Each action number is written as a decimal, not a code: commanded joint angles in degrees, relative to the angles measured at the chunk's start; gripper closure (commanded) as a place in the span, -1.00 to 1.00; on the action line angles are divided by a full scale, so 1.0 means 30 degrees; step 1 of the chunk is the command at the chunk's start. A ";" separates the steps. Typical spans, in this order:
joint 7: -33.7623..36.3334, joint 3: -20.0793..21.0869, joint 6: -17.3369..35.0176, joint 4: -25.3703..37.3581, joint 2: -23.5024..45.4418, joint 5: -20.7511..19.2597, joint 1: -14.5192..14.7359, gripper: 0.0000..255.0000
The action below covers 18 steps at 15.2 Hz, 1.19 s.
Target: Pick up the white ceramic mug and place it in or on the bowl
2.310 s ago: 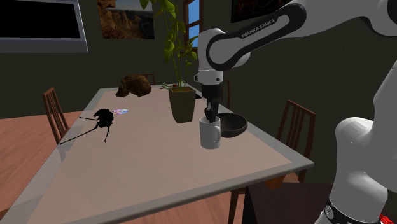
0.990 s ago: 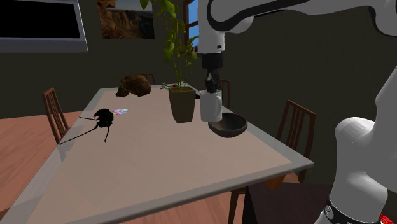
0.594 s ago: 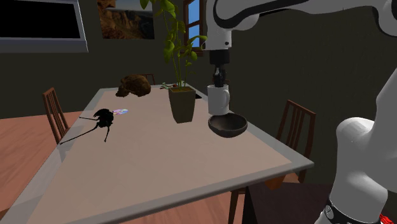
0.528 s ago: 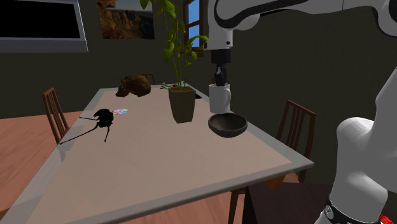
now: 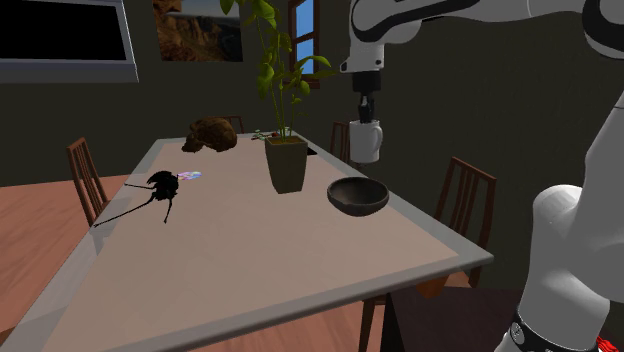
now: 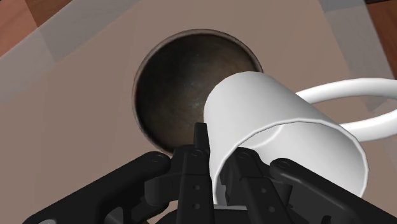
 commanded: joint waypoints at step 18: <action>-0.1020 -0.0861 0.4198 -0.3647 0.0541 -0.0043 -0.0497 1.00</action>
